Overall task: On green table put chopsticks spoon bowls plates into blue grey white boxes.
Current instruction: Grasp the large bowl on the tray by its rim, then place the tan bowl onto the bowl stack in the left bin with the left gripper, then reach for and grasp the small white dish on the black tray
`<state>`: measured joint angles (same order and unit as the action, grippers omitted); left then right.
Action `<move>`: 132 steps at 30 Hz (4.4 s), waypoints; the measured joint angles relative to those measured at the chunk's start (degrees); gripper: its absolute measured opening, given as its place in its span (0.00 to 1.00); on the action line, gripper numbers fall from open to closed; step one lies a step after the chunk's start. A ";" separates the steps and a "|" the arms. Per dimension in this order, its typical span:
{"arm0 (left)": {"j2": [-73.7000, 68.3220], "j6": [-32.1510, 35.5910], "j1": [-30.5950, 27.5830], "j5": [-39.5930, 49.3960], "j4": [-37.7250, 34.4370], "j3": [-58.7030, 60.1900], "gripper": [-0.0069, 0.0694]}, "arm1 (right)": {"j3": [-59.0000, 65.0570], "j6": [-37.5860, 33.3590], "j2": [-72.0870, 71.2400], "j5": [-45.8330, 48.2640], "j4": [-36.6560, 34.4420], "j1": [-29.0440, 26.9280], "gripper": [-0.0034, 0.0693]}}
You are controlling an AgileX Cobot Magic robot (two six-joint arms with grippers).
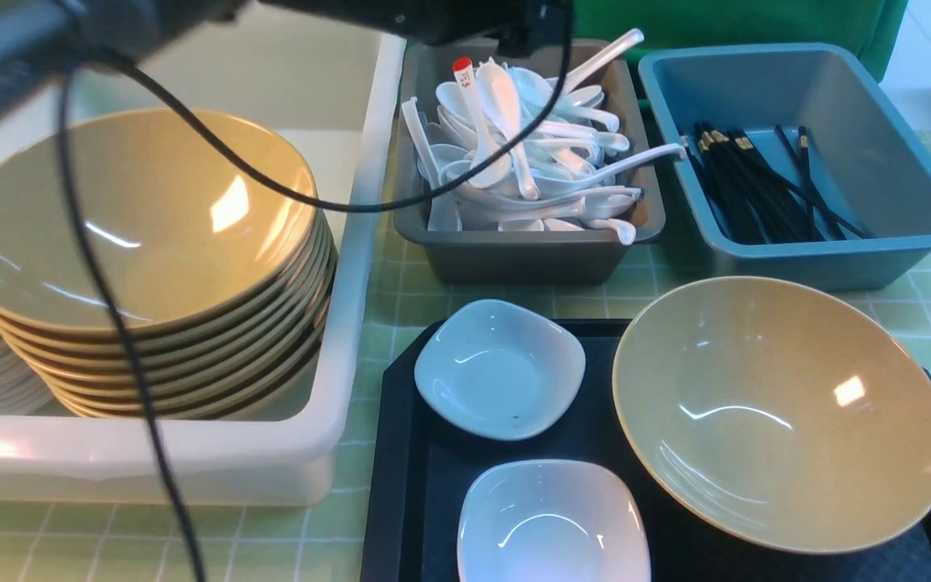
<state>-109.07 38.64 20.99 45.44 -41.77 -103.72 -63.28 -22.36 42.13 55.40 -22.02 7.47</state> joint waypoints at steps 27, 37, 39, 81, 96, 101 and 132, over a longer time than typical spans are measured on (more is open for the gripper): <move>-15.40 -21.73 15.62 8.62 10.58 2.38 0.22 | 0.00 -1.09 0.00 2.74 0.23 2.02 0.18; -9.48 -20.34 15.57 14.95 11.45 2.38 0.11 | 0.00 -2.74 -0.34 3.26 0.23 4.56 0.19; -5.39 -20.06 15.13 16.62 12.76 2.45 0.11 | 0.00 -3.58 -0.71 3.47 0.23 5.59 0.20; 26.48 -33.15 -48.00 21.44 14.36 29.93 0.14 | 1.30 -19.59 1.95 -1.01 -12.63 6.81 0.08; 29.48 -42.46 -34.34 24.37 40.74 24.48 0.79 | 8.77 -10.48 8.68 -5.02 -12.46 6.81 0.17; 32.87 -39.43 -28.29 25.70 42.90 22.75 0.96 | 9.08 -3.18 17.84 -8.73 -12.80 6.81 0.28; 50.86 -24.76 -9.04 23.99 19.92 40.17 0.75 | 6.99 -30.28 65.58 -28.56 -61.74 7.41 0.57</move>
<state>-58.21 13.88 11.95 69.43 -21.85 -63.55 -56.30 -52.63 107.71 26.83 -83.76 14.89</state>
